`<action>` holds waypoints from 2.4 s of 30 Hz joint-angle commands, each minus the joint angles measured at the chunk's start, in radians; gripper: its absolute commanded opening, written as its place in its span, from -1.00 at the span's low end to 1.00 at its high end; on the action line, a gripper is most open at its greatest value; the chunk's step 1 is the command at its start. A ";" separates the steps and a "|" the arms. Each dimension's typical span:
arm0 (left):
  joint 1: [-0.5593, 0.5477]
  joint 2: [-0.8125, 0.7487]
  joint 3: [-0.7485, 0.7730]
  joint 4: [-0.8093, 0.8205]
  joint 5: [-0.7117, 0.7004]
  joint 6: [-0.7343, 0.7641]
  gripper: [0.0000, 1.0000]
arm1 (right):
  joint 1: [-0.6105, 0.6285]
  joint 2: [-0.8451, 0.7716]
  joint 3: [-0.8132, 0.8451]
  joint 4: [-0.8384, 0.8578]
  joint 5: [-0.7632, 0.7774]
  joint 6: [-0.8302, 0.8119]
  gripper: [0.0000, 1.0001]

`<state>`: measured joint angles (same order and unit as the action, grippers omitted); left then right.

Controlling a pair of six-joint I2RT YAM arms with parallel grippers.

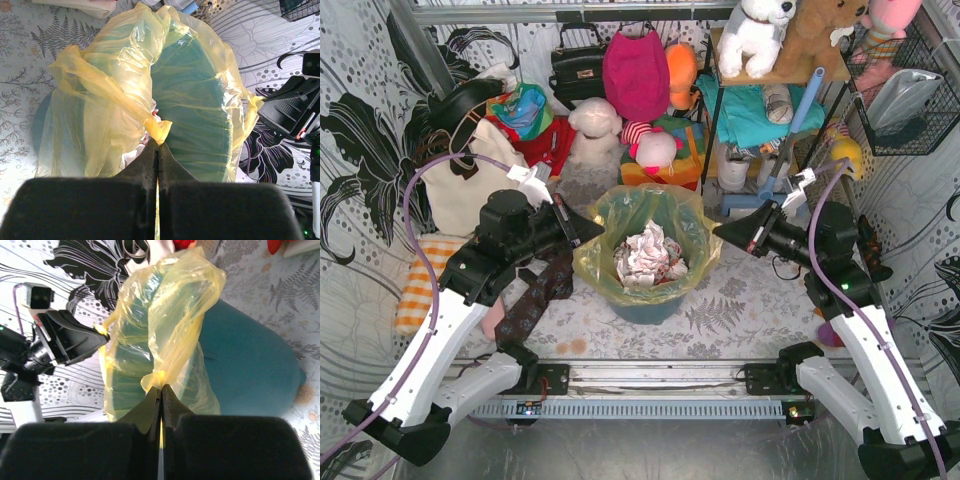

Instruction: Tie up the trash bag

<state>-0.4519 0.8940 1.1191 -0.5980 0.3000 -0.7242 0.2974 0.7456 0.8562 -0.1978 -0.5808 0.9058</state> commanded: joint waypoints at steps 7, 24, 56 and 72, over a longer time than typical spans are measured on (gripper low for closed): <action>-0.004 -0.021 0.061 0.050 0.024 -0.018 -1.00 | -0.004 0.100 0.105 0.293 -0.130 0.151 -1.00; -0.003 0.212 0.296 0.114 0.068 0.076 -1.00 | -0.003 0.289 0.430 0.252 -0.082 0.068 -1.00; -0.004 0.086 0.022 0.144 0.062 0.018 -1.00 | -0.004 0.141 0.152 -0.079 -0.130 -0.076 -0.59; -0.004 0.071 0.036 0.136 0.061 0.010 -1.00 | -0.003 0.106 0.078 0.115 -0.162 0.053 -1.00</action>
<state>-0.4519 0.9844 1.1427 -0.5076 0.3527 -0.7101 0.2974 0.8825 0.8955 -0.1345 -0.7475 0.9348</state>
